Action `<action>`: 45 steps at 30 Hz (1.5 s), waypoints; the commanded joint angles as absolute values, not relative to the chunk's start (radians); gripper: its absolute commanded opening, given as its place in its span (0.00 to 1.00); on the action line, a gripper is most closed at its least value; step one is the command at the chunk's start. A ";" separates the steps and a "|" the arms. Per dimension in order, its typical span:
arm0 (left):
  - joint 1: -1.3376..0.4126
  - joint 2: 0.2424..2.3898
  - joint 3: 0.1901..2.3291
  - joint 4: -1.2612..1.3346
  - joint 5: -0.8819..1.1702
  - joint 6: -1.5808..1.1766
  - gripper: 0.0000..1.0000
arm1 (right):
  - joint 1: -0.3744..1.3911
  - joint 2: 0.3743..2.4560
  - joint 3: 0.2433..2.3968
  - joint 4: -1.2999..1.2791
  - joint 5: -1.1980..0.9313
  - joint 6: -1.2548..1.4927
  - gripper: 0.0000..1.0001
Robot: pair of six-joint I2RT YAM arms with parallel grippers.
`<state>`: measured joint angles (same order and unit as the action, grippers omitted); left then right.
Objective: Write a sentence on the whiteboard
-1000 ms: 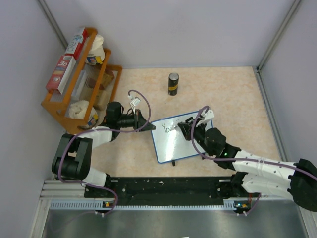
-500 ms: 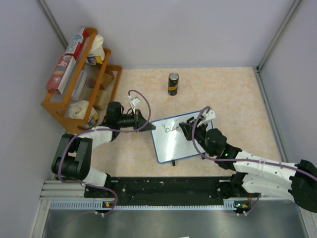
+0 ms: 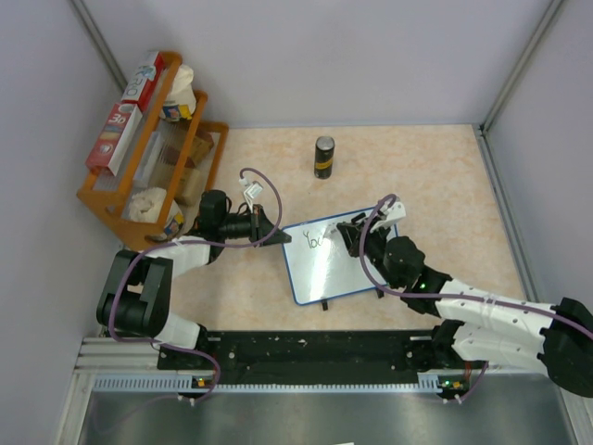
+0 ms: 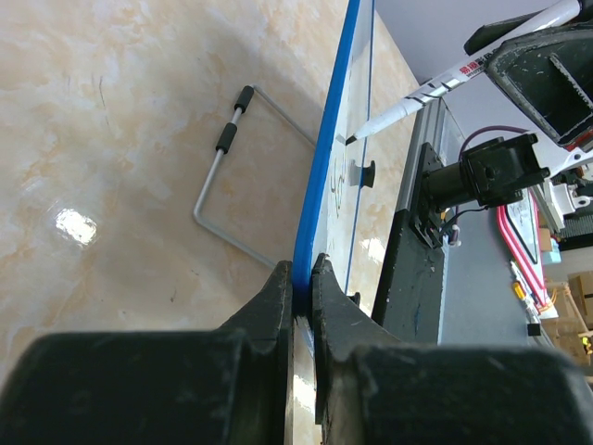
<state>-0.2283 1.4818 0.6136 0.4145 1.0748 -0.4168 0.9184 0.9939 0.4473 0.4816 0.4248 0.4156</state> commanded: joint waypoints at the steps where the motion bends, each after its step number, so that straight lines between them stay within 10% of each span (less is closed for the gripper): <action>1: -0.235 1.508 0.597 0.342 0.991 -0.305 0.00 | 0.905 1.011 0.494 0.496 0.448 0.396 0.00; 45: -0.235 1.516 0.600 0.339 0.986 -0.302 0.00 | 0.907 0.893 0.456 0.439 0.382 0.407 0.00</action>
<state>-0.2283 1.4818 0.6151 0.4099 1.0740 -0.4164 0.9176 0.9325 0.4168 0.4229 0.3882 0.4198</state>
